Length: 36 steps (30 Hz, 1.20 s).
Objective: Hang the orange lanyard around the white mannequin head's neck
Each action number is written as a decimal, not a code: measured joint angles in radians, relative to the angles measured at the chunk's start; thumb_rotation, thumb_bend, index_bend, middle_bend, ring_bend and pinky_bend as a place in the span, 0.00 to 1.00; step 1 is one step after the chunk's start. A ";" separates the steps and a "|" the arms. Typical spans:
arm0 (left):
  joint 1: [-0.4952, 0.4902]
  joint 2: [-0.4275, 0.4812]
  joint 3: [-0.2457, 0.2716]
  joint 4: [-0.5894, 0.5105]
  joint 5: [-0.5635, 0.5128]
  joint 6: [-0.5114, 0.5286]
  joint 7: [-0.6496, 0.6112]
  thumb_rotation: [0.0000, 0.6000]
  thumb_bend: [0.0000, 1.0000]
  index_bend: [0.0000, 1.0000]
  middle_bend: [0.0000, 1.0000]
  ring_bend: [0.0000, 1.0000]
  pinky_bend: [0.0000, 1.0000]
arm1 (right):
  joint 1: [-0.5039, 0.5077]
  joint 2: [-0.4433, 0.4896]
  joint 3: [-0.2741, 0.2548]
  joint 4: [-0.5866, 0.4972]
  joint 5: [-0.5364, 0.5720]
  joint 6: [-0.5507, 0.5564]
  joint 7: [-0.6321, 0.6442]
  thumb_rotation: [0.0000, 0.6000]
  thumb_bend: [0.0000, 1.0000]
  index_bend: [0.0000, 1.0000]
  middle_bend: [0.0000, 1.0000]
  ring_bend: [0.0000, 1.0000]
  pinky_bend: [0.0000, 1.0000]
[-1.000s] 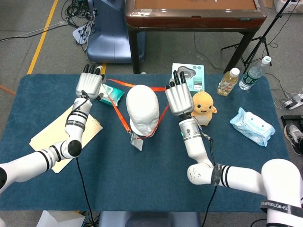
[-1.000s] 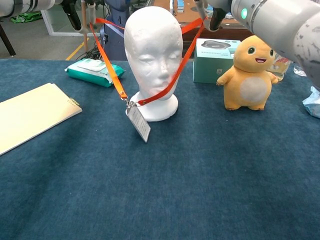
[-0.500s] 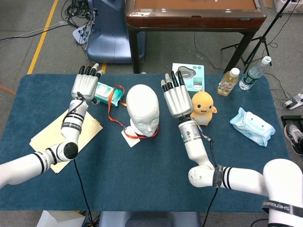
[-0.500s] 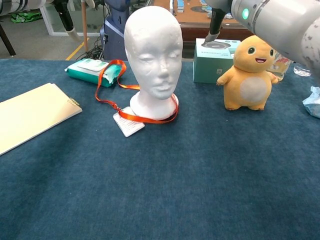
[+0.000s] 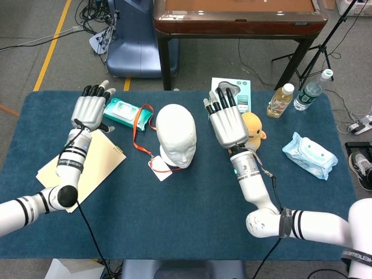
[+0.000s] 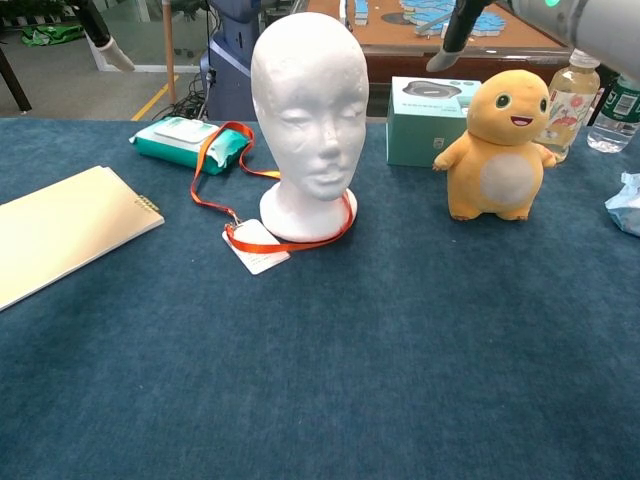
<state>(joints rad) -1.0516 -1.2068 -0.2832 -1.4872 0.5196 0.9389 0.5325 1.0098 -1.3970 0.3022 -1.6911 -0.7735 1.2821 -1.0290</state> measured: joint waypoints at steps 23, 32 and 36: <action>0.380 0.228 0.078 -0.194 0.350 0.148 -0.359 1.00 0.03 0.03 0.00 0.00 0.00 | -0.343 0.389 -0.149 -0.218 -0.254 0.048 0.393 1.00 0.00 0.15 0.20 0.01 0.06; 0.497 0.229 0.119 -0.165 0.478 0.220 -0.467 1.00 0.03 0.06 0.00 0.00 0.00 | -0.470 0.441 -0.208 -0.180 -0.351 0.084 0.514 1.00 0.00 0.17 0.21 0.01 0.06; 0.533 0.230 0.137 -0.143 0.552 0.233 -0.535 1.00 0.03 0.06 0.00 0.00 0.00 | -0.521 0.447 -0.230 -0.139 -0.396 0.100 0.580 1.00 0.00 0.19 0.22 0.01 0.06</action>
<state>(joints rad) -0.5191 -0.9764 -0.1460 -1.6299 1.0712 1.1723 -0.0029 0.4887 -0.9496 0.0719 -1.8298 -1.1691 1.3823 -0.4491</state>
